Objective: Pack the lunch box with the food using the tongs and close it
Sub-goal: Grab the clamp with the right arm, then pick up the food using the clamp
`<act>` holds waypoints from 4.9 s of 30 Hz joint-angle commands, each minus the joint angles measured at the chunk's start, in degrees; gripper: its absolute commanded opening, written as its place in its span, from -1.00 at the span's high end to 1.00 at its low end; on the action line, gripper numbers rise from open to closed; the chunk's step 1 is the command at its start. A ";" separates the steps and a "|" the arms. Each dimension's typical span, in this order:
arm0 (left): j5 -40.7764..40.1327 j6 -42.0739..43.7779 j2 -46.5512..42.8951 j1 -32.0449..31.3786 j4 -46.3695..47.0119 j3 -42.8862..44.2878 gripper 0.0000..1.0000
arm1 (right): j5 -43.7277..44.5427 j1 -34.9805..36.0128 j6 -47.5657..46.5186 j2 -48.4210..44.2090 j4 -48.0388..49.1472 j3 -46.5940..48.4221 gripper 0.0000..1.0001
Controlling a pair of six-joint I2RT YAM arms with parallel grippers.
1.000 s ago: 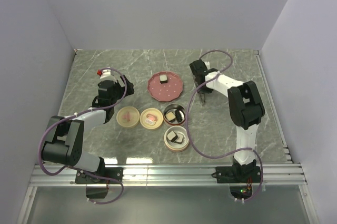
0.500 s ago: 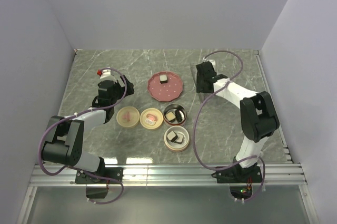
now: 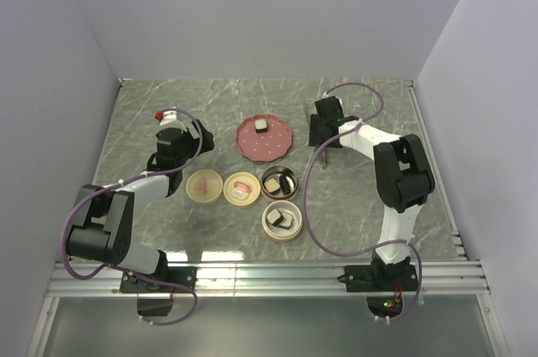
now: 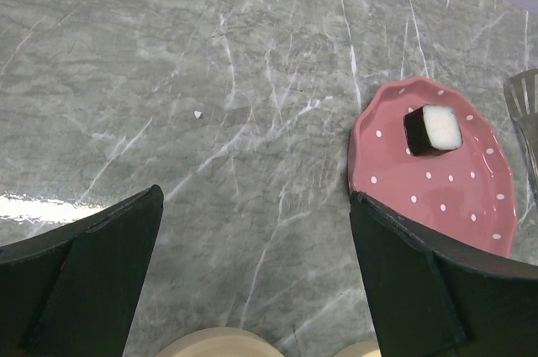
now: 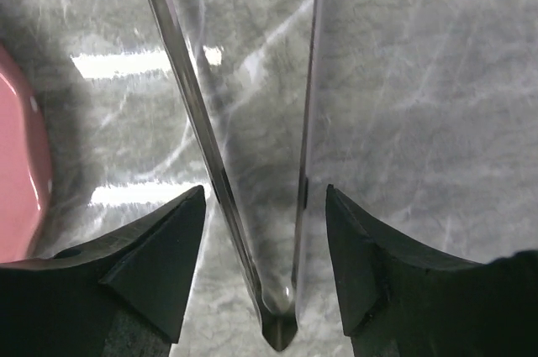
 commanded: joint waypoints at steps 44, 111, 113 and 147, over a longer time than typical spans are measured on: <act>0.58 -0.58 -0.45 0.24 2.17 1.24 -0.99 | -10.24 8.13 -4.48 -21.01 -1.99 -6.42 0.59; 0.67 -0.67 -1.68 0.68 2.69 0.28 -0.99 | -3.56 17.19 -7.48 -5.97 -14.12 15.56 0.02; 0.75 -0.75 -1.68 0.68 2.61 0.28 -0.99 | -3.12 17.19 -7.21 -6.77 -13.15 15.12 0.02; 0.75 -0.67 -1.86 0.68 2.69 0.28 -0.99 | -2.60 18.94 -7.65 -0.27 -17.28 18.81 0.07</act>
